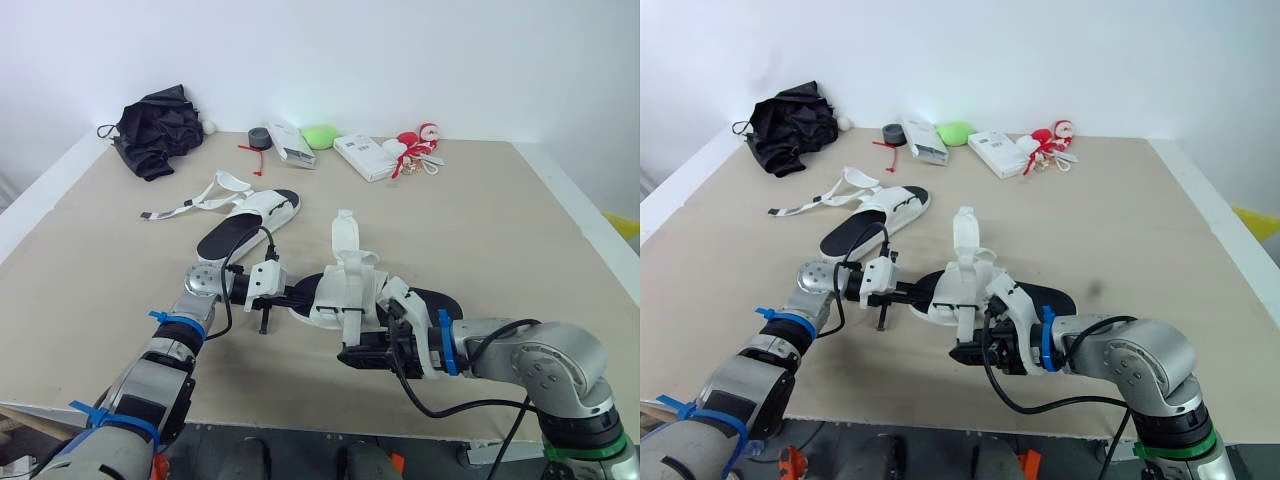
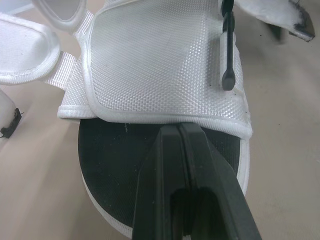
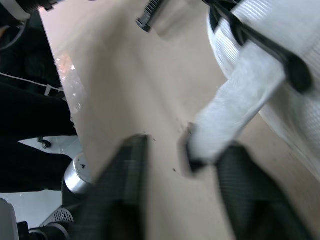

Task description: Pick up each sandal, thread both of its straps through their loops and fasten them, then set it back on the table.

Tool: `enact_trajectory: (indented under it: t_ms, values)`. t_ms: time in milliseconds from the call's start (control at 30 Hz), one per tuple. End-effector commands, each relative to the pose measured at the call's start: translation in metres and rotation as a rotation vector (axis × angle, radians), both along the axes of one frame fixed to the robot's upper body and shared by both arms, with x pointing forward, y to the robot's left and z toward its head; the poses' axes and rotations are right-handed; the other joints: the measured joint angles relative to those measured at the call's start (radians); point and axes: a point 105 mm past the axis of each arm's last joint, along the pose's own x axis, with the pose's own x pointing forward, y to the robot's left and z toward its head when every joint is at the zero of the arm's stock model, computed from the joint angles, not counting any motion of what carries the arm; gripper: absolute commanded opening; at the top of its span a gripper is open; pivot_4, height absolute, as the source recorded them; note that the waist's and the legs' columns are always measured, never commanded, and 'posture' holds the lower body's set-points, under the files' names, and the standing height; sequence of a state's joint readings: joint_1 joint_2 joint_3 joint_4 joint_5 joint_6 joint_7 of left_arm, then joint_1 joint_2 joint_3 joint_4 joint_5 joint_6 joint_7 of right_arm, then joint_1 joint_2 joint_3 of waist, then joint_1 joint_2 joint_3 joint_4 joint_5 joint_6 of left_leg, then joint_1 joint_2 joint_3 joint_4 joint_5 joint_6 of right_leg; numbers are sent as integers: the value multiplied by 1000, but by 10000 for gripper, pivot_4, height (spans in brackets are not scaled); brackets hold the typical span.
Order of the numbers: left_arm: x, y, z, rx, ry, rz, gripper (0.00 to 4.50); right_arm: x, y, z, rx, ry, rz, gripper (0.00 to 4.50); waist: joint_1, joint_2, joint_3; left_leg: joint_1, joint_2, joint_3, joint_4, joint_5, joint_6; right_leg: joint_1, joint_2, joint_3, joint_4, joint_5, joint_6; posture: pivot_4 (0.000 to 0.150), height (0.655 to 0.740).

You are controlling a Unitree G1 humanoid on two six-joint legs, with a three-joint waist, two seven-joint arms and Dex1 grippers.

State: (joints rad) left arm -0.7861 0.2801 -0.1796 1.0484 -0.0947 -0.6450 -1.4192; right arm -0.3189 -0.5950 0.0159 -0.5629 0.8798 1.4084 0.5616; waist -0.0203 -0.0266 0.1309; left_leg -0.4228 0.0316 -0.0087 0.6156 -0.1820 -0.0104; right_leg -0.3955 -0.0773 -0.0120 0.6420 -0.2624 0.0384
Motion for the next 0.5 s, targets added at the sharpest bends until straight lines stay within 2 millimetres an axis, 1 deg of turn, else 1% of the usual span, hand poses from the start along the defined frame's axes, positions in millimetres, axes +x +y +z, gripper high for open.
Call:
enact_trajectory:
  t_ms: [33,300,367,433,500]
  values:
    - [-24,19,-61,183,226,20,0,-1,3,9,31,-35,26,600,0,0,0,0,0,0,0,0,0,0,0,0,0,0,0,1500,7400]
    - [-23,19,-60,182,223,24,0,-14,8,18,62,-54,110,600,0,-1,1,0,0,-1,0,0,0,0,-3,-2,0,0,0,1500,7400]
    - [-22,18,-59,183,222,22,0,-20,13,26,85,-70,162,600,0,0,2,0,0,-1,0,0,0,0,-4,-3,0,0,0,1500,7400]
    - [-22,17,-59,184,221,20,0,-28,19,40,144,-96,228,600,0,1,3,0,0,-1,0,0,0,0,-4,-3,-1,0,0,1500,7400]
    - [-21,16,-58,185,221,19,0,-29,23,54,203,-120,260,600,0,2,6,0,0,-1,0,0,0,0,-5,-5,-1,0,0,1500,7400]
